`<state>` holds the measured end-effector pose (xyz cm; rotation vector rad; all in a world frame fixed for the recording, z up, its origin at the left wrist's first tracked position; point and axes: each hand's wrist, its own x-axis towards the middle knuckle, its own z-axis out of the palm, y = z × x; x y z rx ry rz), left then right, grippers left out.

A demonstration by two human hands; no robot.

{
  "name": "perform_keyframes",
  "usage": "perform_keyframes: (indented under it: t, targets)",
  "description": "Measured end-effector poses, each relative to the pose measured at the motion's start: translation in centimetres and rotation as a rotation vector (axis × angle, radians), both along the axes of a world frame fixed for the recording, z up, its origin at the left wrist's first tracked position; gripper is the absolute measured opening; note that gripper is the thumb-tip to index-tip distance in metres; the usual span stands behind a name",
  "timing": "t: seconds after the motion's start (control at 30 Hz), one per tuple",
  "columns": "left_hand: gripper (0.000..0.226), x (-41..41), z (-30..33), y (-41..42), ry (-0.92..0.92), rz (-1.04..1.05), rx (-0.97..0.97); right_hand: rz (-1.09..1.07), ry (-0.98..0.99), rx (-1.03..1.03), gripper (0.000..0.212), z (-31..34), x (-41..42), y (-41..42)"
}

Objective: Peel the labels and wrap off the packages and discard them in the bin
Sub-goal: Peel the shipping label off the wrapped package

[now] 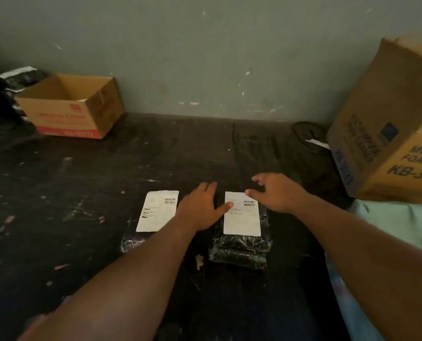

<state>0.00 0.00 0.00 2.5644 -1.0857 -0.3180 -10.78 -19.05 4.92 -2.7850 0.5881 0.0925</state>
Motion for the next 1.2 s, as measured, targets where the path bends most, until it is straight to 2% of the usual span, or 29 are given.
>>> perform_keyframes:
  t: [0.13,0.33,0.47,0.6,0.7,0.9,0.97,1.2]
  targets:
    - [0.1,-0.6,-3.5,-0.6,0.135,-0.008,0.047,-0.024,0.097,0.063,0.06,-2.7,0.5,-0.9]
    - [0.135,-1.2,-7.3,-1.2,0.22,-0.045,-0.041,-0.069,0.105,0.058,0.051,-6.4,2.6,-2.6]
    - [0.139,-1.1,-9.2,-1.0,0.296,-0.053,-0.068,-0.062,0.153,0.084,0.049,-7.6,4.1,-3.2]
    - [0.143,-1.0,-9.8,-1.1,0.249,-0.118,-0.079,-0.054,0.246,0.05,0.051,-7.8,5.6,-3.7]
    - [0.145,-0.8,-9.8,-1.3,0.252,-0.139,-0.069,-0.087,0.267,0.109,0.04,-7.6,6.3,-3.8]
    - [0.148,-1.0,-9.9,-1.4,0.265,-0.129,-0.066,-0.172,0.147,0.285,0.005,-7.3,6.5,-4.0]
    - [0.148,-0.9,-10.0,-1.4,0.259,-0.125,-0.059,-0.16,0.106,0.258,0.015,-7.6,6.4,-3.6]
    - [0.146,-0.8,-9.8,-1.4,0.247,-0.111,-0.03,-0.103,-0.038,0.315,0.016,-8.0,5.1,-3.3]
